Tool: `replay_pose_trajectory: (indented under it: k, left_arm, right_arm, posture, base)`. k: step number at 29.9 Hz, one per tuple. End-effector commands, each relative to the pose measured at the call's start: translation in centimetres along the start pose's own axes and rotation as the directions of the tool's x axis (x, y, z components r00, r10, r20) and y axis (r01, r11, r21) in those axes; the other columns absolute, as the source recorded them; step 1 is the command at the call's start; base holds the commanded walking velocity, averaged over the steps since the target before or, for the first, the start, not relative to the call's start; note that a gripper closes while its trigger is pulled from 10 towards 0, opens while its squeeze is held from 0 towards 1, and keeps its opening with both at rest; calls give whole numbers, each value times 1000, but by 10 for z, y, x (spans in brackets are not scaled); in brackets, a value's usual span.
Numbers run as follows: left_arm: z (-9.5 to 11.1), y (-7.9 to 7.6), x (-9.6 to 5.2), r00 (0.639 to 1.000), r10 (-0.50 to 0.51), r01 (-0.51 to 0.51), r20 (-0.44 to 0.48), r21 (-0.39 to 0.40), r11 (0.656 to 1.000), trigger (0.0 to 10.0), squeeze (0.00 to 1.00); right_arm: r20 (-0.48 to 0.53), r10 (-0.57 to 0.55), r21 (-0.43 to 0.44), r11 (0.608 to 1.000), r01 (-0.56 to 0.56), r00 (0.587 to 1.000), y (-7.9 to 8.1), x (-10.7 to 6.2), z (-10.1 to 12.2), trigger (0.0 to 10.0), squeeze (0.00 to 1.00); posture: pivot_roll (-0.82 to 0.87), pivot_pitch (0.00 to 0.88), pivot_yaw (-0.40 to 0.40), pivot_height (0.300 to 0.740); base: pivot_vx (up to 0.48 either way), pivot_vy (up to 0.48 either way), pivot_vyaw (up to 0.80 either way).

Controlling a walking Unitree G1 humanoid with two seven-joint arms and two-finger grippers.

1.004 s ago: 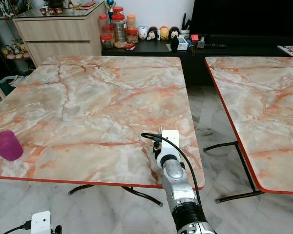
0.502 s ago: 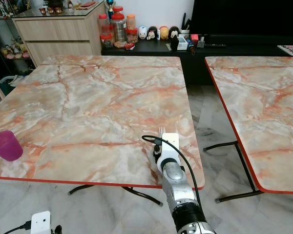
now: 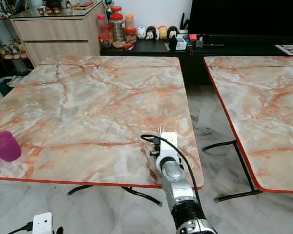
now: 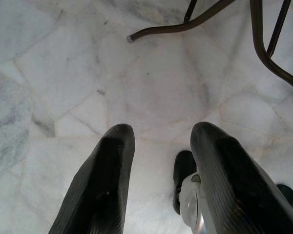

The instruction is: Setting the table

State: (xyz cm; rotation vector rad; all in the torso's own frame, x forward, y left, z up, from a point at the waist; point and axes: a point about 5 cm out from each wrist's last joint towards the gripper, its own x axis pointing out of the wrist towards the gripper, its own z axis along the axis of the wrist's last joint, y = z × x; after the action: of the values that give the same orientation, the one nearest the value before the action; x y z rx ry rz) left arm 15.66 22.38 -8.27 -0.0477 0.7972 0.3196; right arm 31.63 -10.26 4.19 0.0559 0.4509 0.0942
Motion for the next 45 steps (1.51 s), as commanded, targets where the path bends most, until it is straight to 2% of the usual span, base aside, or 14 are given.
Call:
replay_pose_trajectory:
  k: [1,15,23,28,29,30,31,37,41,45]
  left_arm:
    - [-5,-1,-1,1000,-11,11,-24,-6,1000,10000,0]
    - [-7,-4,-2,999,-28,28,-32,-13,1000,10000,0]
    - [-8,-5,-2,999,-31,30,-33,-16,999,10000,0]
    - [-6,-2,-2,1000,-14,14,-27,-10,1000,10000,0]
    - [-6,-2,-2,1000,-13,13,-26,-9,1000,10000,0]
    - [-6,-2,-2,1000,-13,13,-26,-9,1000,10000,0]
    - [-6,-2,-2,1000,-13,13,-25,-6,1000,10000,0]
    - [-4,-5,-1,999,-31,32,-24,29,999,10000,0]
    - [-6,-6,-1,999,-25,26,-28,32,999,10000,0]
    - [-7,-3,-2,999,-17,18,-31,36,999,10000,0]
  right_arm:
    - [11,31,2,1000,-31,999,6,1,5,0,0]
    - [18,52,-2,999,-52,998,7,0,6,0,0]
    - [63,77,-37,997,-75,995,12,0,15,0,0]
    - [217,95,-96,992,-76,972,16,-2,44,0,0]
    - [250,101,-122,990,-72,963,18,-3,50,2863,0]
    - [270,104,-138,988,-68,957,19,-4,54,2863,0]
    - [318,117,-147,986,-73,941,22,-6,63,10000,0]
    - [473,147,-180,981,-67,869,30,-15,92,10000,0]
    - [499,157,-182,980,-75,852,32,-17,97,10000,0]
    - [498,150,-180,981,-68,854,31,-17,96,10000,0]
  posture:
    - [11,5,6,732]
    - [10,4,2,732]
    - [9,1,2,732]
    - [7,0,5,732]
    - [6,0,5,732]
    - [6,0,5,732]
    - [4,0,5,732]
    - [4,0,4,732]
    - [3,0,3,732]
    - [3,0,5,732]
  base:
    - [0,0,0]
    - [0,0,0]
    - [0,0,0]
    - [0,0,0]
    - [0,0,0]
    - [0,0,0]
    - [0,0,0]
    - [0,-79,0]
    - [0,-472,0]
    - [0,-472,0]
